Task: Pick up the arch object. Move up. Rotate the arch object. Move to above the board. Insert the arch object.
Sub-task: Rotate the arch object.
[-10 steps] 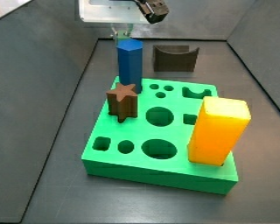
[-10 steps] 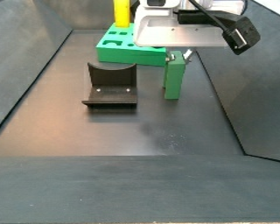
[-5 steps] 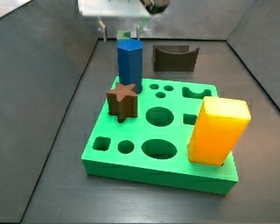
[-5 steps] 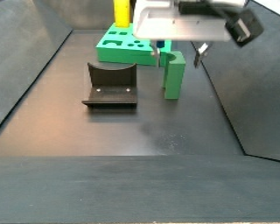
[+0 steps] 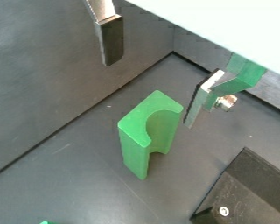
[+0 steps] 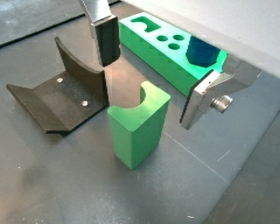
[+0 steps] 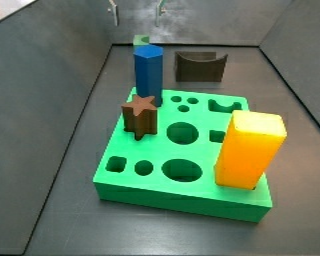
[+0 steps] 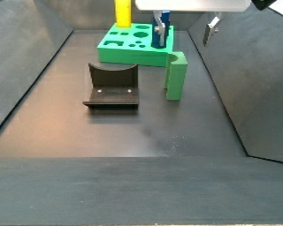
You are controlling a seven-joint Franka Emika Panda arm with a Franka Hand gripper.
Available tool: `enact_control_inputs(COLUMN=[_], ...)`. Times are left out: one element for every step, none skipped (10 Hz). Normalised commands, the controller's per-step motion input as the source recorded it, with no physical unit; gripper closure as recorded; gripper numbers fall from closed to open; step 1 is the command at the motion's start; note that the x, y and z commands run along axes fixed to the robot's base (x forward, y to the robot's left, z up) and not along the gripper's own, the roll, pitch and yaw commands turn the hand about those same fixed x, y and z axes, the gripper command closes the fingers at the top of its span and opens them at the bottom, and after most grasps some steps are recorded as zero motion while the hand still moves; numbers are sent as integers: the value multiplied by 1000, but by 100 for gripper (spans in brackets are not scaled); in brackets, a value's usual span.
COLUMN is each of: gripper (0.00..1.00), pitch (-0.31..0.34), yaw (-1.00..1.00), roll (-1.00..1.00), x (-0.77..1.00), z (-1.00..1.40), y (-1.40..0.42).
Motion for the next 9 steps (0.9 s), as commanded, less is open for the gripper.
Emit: enact_control_inputs(gripper=[0,0,0,0,0,0,0,0,0], pitch=[8,6,6,6,6,6,6,7,7], yaw=[-1000,-1000,-1000,-1000,-1000,-1000,-1000,-1000,-1000], roll=[8,4,4,4,5,5,5,6,6], x=[14,21,25,28,29,30,30,31,31], z=[-59,-43,-40,-33,-30,-28,-28,-27,-27], y=[84,72,49,36,34,29,26,23,21])
